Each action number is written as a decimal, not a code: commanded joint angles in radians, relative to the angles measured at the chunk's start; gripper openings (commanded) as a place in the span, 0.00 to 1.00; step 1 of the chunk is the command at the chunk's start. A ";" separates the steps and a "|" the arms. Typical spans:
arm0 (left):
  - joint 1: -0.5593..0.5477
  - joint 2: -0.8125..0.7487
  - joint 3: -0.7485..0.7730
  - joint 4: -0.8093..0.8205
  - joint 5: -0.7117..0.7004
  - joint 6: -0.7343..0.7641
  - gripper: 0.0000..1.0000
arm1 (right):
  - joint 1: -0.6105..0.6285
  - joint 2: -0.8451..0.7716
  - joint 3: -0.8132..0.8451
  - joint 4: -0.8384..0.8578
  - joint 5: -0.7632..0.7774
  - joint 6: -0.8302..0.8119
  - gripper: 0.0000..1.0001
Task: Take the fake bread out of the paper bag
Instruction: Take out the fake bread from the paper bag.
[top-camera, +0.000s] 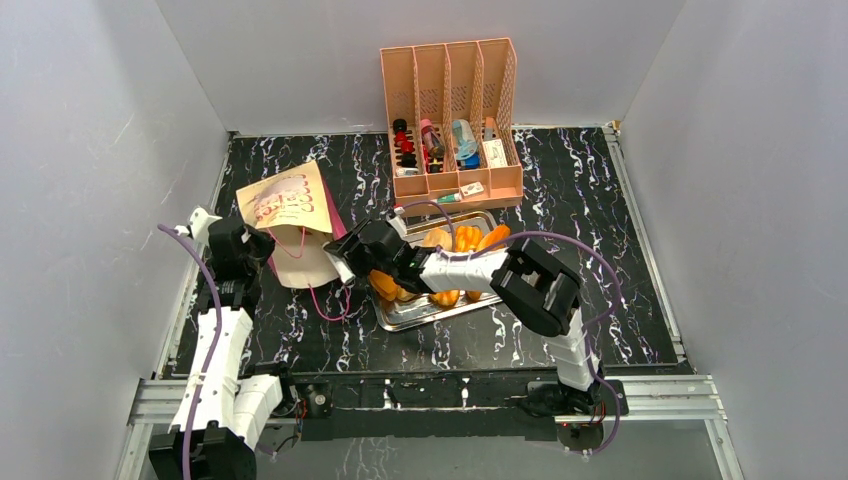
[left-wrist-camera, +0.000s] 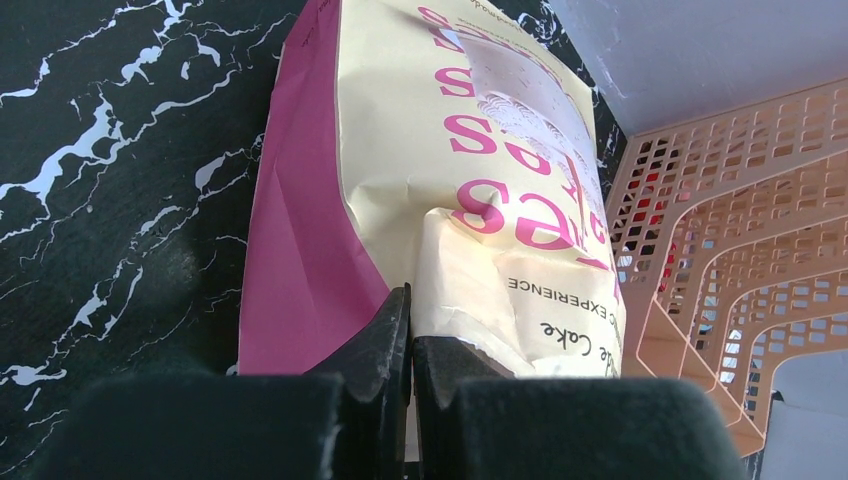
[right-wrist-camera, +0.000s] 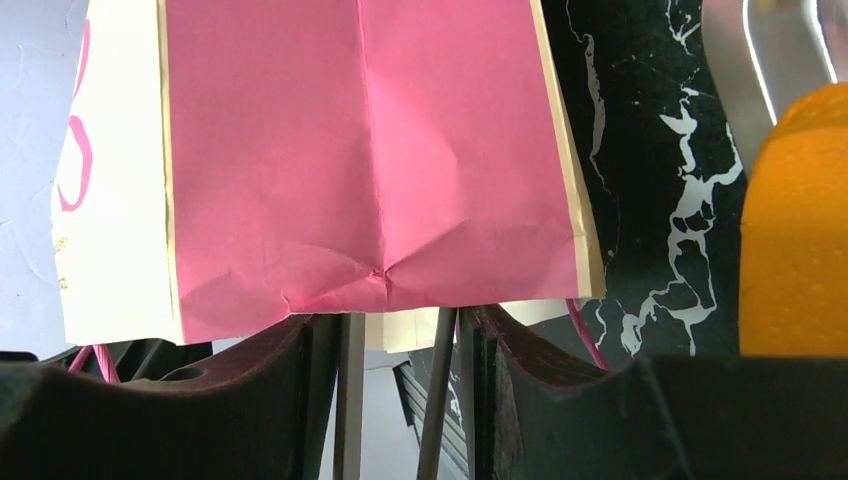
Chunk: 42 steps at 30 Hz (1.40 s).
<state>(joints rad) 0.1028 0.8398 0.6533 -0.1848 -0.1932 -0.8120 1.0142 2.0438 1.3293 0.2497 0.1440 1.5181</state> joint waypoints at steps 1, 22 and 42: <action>-0.002 -0.027 -0.002 -0.012 0.010 0.022 0.00 | 0.001 -0.011 0.048 0.000 -0.016 0.017 0.41; -0.011 -0.032 0.025 -0.016 0.075 0.132 0.00 | -0.060 0.170 0.252 -0.071 -0.181 -0.035 0.45; -0.010 -0.005 0.047 -0.033 0.031 0.121 0.00 | -0.078 0.177 0.224 -0.010 -0.287 -0.136 0.10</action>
<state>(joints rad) 0.0959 0.8288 0.6613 -0.1959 -0.1562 -0.6701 0.9417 2.3241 1.6230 0.1722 -0.1345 1.3983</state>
